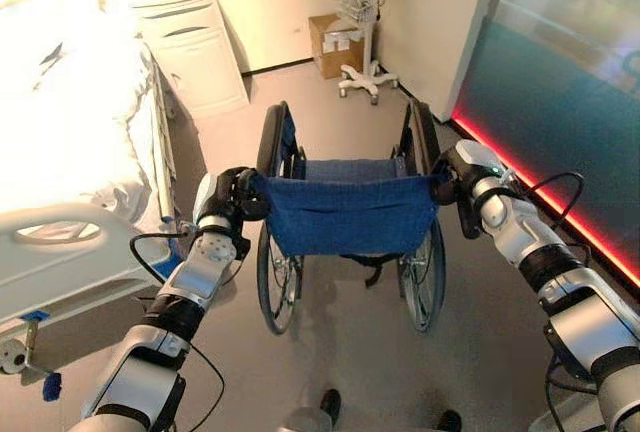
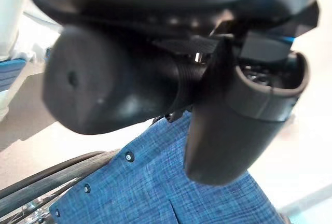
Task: Push the wheelchair next to the bed
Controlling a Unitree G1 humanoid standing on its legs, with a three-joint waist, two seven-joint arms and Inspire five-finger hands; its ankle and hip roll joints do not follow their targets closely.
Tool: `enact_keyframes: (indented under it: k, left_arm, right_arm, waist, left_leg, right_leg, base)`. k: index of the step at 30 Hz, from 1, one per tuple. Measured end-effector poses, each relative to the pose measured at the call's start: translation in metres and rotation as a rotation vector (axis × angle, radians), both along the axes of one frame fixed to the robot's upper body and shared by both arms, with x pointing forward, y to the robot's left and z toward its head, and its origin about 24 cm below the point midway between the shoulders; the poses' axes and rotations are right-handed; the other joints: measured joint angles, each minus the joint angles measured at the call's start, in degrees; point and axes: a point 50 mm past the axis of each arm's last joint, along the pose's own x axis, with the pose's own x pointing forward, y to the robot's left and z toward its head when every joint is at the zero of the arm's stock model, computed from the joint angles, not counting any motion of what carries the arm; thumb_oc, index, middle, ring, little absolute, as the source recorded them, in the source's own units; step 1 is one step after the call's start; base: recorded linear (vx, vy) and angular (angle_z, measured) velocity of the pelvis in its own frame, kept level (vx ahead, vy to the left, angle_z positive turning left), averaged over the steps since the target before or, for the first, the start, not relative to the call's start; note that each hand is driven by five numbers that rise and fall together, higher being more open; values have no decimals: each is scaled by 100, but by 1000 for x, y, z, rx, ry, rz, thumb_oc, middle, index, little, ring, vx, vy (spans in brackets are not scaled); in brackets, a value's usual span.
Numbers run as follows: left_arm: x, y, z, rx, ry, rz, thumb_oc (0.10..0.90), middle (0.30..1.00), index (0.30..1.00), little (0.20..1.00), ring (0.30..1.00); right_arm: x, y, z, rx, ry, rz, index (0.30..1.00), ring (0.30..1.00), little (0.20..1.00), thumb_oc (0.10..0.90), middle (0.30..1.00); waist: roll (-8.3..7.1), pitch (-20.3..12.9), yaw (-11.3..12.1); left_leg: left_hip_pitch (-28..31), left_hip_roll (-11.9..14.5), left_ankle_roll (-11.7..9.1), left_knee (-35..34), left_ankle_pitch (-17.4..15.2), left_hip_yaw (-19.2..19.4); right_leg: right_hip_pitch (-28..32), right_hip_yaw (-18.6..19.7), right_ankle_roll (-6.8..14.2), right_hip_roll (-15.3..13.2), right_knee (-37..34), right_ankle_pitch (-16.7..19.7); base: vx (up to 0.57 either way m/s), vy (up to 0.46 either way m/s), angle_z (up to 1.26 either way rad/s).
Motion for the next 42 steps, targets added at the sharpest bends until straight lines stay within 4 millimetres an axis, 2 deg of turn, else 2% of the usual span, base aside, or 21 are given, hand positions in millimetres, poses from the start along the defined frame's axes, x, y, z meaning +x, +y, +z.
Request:
enact_keyframes:
  k: [1,2,4,6,9,13,17,18,21,23,24,26,28,29,30,31,32,36,38,40,42]
  left_arm:
    - [0,-1,0,-4,-1,-6,400,300,300,300,300]
    - [1,-4,0,-12,-3,-7,400,300,300,300,300]
    - [-1,-11,-5,-27,1,-13,400,300,300,300,300]
    - [-3,-18,-12,-45,12,-26,400,300,300,300,300]
    - [0,-34,-17,-55,21,-42,400,300,300,300,300]
    - [1,-39,-22,-62,30,-39,400,300,300,300,300]
    - [2,-40,-20,-65,21,-41,400,300,300,300,300]
    - [2,-40,-20,-55,27,-46,400,300,300,300,300]
    - [-2,-42,-27,-43,56,-56,400,300,300,300,300]
    - [-4,-45,-27,-42,47,-68,400,300,300,300,300]
    - [-5,-46,-27,-42,45,-70,400,300,300,300,300]
    - [-9,-45,-29,-51,48,-61,400,300,300,300,300]
    - [-20,-33,-33,-54,47,-28,400,300,300,300,300]
    - [-19,-29,-30,-43,42,-23,400,300,300,300,300]
    - [-17,-21,-23,-23,25,-14,400,300,300,300,300]
    - [-15,-16,-17,-10,14,-11,400,300,300,300,300]
    - [-13,-7,-11,17,7,-5,400,300,300,300,300]
    - [-10,-3,-9,30,12,-1,400,300,300,300,300]
    - [-8,-5,-8,30,7,-8,400,300,300,300,300]
    - [-5,-11,-12,13,16,-5,400,300,300,300,300]
    - [-5,-10,-12,14,13,-3,400,300,300,300,300]
  right_arm:
    - [0,1,0,8,1,0,300,300,300,400,300]
    - [-2,-2,2,19,-3,-13,300,300,300,400,300]
    - [-4,-10,7,-3,6,-19,300,300,300,400,300]
    - [-10,-20,8,-35,10,-17,300,300,300,400,300]
    - [-15,-34,1,-48,34,-49,300,300,300,400,300]
    - [-16,-39,-2,-52,47,-51,300,300,300,400,300]
    - [-16,-41,1,-55,39,-45,300,300,300,400,300]
    - [-16,-41,-3,-49,51,-49,300,300,300,400,300]
    - [-21,-44,-14,-45,82,-62,300,300,300,400,300]
    - [-22,-47,-15,-45,85,-73,300,300,300,400,300]
    - [-22,-49,-13,-47,79,-79,300,300,300,400,300]
    - [-22,-49,-14,-47,84,-75,300,300,300,400,300]
    - [-21,-36,-20,-28,96,-45,300,300,300,400,300]
    - [-19,-32,-18,-22,88,-36,300,300,300,400,300]
    - [-17,-25,-16,-9,77,-22,300,300,300,400,300]
    - [-15,-20,-14,1,73,-15,300,300,300,400,300]
    - [-11,-8,-15,27,72,-1,300,300,300,400,300]
    - [-10,-4,-18,38,78,-5,300,300,300,400,300]
    - [-9,-6,-18,39,77,-11,300,300,300,400,300]
    - [-8,-9,-15,37,60,-17,300,300,300,400,300]
    - [-7,-9,-12,35,48,-9,300,300,300,400,300]
  waist:
    - [-93,-9,3]
    - [-9,-16,-161]
    - [189,-47,-133]
    - [353,-40,-169]
    - [329,-31,-268]
    - [314,-41,-317]
    - [333,-94,-404]
    - [203,-107,-360]
    - [13,-157,-355]
    - [-89,-158,-261]
    - [-53,-153,-135]
    - [190,-148,87]
    - [244,-167,320]
    - [271,-148,321]
    - [175,-110,278]
    - [41,-61,257]
    - [-160,-45,337]
    - [-21,3,265]
    - [-22,4,269]
    - [215,17,237]
    - [276,14,122]
  left_leg:
    - [-68,0,-93,99,-51,-12]
    - [-340,155,-260,546,-227,-39]
    - [-462,556,-328,785,-336,267]
    - [-469,900,-204,925,-239,1040]
    - [-491,994,-36,1023,-60,1442]
    - [-363,1014,-28,838,17,1434]
    - [-435,1059,-394,848,30,1440]
    - [-440,975,-467,938,-7,1412]
    - [-547,386,-297,1322,-338,1321]
    - [-670,-301,-271,998,-334,1273]
    - [-885,-579,-295,714,-306,1269]
    - [-915,-409,-347,387,-278,1150]
    - [-785,-367,-237,529,-91,1138]
    - [-766,-333,-234,542,-89,1143]
    - [-735,-320,-226,516,-88,1222]
    - [-703,-320,-176,528,-120,1388]
    - [-652,-386,-5,516,-166,1553]
    - [-276,-272,591,285,146,1277]
    - [-165,-271,635,185,171,1188]
    - [-51,-199,599,51,155,806]
    - [-19,-168,557,-68,184,542]
  right_leg:
    - [6,49,-20,47,11,-16]
    - [94,105,-83,248,157,197]
    - [111,104,-297,607,338,-67]
    - [290,-255,-420,724,621,-368]
    - [468,-547,-501,787,936,-784]
    - [472,-575,-604,813,1334,-1250]
    - [289,-601,-665,851,1880,-1623]
    - [260,-637,-704,774,1988,-1762]
    - [563,-482,-672,702,1715,-1704]
    - [657,-216,-729,609,1441,-1648]
    - [768,-29,-816,689,1091,-1582]
    - [1030,76,-785,918,695,-1502]
    - [1214,286,-695,966,639,-1487]
    - [1177,112,-714,986,875,-1502]
    - [1094,-159,-731,1038,1278,-1510]
    - [1096,-328,-754,1042,1330,-1604]
    - [1119,-529,-605,949,1227,-1740]
    - [1236,-550,-338,1026,1583,-1591]
    - [1228,-561,-335,972,1309,-1585]
    - [952,-451,-284,787,951,-1549]
    - [631,-128,-91,559,441,-1134]
  base:
    - [172,-542,121]
    - [263,-476,123]
    - [265,-421,92]
    - [151,-366,84]
    - [124,-272,90]
    - [134,-191,43]
    - [202,-273,25]
    - [247,-223,19]
    - [266,-158,24]
    - [284,-90,-12]
    - [393,-84,-62]
    - [315,-38,-101]
    - [214,-25,-117]
    - [287,-11,-59]
    - [227,-4,-23]
    - [347,-35,-50]
    - [289,-83,-60]
    - [228,-162,1]
    - [162,-334,13]
    - [155,-408,21]
    - [157,-409,46]
